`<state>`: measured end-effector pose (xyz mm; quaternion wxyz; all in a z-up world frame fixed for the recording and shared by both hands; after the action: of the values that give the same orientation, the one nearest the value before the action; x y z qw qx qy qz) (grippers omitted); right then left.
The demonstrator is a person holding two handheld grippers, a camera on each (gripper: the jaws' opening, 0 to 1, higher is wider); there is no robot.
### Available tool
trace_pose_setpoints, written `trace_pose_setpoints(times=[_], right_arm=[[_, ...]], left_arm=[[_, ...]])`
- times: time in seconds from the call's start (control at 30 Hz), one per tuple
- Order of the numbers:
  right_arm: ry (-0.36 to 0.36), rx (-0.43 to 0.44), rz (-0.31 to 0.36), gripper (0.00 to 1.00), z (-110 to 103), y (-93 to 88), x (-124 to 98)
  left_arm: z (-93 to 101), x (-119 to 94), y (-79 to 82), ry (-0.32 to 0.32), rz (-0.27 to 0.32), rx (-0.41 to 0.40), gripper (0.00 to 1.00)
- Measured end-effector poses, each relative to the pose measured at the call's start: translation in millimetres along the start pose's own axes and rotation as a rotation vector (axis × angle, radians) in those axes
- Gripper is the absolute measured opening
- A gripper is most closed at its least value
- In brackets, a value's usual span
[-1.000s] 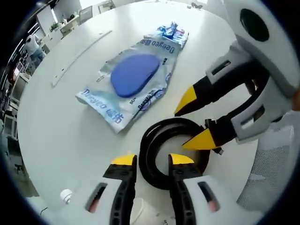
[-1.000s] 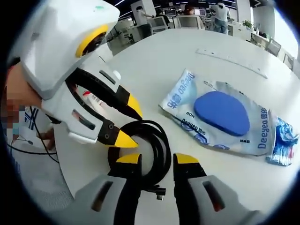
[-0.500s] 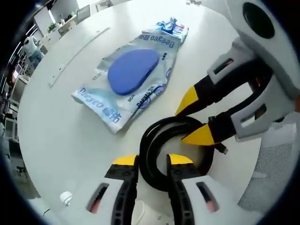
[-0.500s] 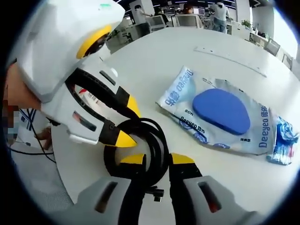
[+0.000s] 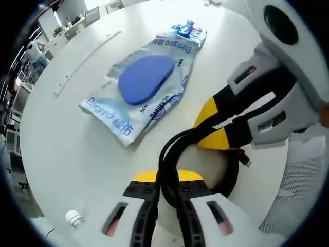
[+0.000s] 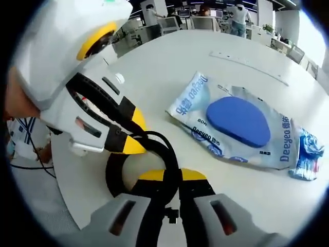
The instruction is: Arrange the tabletop items into an orderly group along one side of the table until the central work area is clear of visible clutter.
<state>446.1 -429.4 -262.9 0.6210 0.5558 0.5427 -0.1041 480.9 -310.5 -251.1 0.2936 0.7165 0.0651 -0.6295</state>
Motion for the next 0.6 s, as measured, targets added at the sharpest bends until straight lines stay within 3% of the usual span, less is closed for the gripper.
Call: trace_pose_setpoints(times=[0.6], right_arm=[[0.027, 0.048, 0.025, 0.02, 4.7, 3.1, -17.0]], left_arm=[[3.9, -12.0, 8.1, -0.007, 0.036, -0.042, 0.04]])
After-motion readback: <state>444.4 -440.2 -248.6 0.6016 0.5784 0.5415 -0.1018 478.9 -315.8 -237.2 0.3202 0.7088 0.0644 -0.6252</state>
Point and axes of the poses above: the point that each gripper's makers call its tool centre point, and the gripper's own axes: x roughly forward along the fingers, z roughly to its right, y roughly out of its top, the point moved 10 cm from there along -x, roughly backward along the fingers, and after that the axes turned 2 degrees about y, right-handed, at the moved point
